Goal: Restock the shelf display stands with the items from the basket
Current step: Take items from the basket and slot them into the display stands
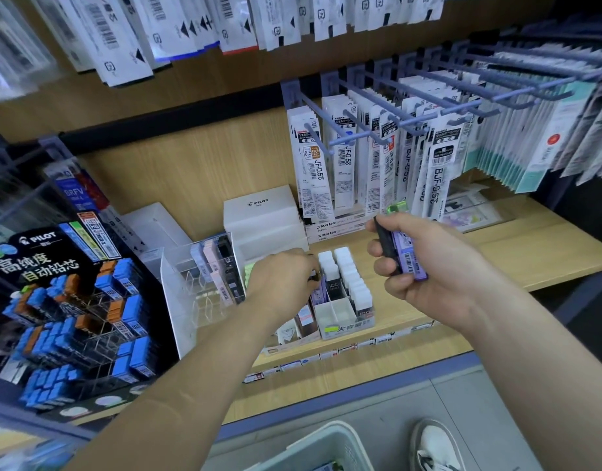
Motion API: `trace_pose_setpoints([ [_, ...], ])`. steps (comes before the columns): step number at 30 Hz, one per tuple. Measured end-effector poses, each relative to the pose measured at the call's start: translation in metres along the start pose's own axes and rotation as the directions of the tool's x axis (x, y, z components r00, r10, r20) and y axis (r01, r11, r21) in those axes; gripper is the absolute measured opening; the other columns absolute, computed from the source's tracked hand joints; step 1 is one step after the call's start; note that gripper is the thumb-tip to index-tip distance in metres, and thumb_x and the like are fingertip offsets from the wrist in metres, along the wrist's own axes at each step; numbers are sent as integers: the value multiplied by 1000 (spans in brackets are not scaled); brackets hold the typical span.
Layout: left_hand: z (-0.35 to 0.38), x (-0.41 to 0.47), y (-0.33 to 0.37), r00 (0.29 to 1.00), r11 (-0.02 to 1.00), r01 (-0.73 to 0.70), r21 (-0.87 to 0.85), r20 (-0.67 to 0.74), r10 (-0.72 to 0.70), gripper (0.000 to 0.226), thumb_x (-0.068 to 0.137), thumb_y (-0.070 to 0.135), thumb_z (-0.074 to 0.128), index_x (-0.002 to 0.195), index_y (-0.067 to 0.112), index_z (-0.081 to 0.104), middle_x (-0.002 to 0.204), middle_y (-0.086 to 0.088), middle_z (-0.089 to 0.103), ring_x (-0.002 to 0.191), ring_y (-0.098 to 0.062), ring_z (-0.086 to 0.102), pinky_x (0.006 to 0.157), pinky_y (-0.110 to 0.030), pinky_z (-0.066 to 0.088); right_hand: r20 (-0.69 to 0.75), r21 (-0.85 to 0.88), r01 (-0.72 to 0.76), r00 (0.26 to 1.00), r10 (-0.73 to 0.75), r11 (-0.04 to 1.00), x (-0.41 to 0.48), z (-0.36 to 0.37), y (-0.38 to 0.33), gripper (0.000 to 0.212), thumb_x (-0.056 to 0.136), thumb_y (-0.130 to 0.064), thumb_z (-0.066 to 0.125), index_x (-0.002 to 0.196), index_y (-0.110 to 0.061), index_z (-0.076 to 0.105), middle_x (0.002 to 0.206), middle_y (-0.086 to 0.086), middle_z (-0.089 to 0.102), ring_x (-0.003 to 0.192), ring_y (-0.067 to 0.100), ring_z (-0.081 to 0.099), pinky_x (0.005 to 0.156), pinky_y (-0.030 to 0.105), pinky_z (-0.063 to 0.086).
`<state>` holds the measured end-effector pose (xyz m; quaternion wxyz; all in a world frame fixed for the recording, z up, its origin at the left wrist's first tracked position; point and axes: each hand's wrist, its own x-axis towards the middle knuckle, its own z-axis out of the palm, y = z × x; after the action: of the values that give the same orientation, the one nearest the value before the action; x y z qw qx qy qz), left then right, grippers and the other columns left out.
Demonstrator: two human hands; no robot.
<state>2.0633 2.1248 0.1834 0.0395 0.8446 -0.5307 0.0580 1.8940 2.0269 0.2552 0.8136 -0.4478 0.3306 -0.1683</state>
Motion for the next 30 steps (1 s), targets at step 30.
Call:
trace_pose_setpoints([
  [30,-59,-46,31,896,-472,120,-873,300,-327,22,97,9,44,96,16,65,79,-3,66,62,-16,57,58,-29,45,144,-300,55,990,-12,952,-1,42,42,23,80,-18,78,94,-12,62,72,6,54,47,9,40,36,17,24],
])
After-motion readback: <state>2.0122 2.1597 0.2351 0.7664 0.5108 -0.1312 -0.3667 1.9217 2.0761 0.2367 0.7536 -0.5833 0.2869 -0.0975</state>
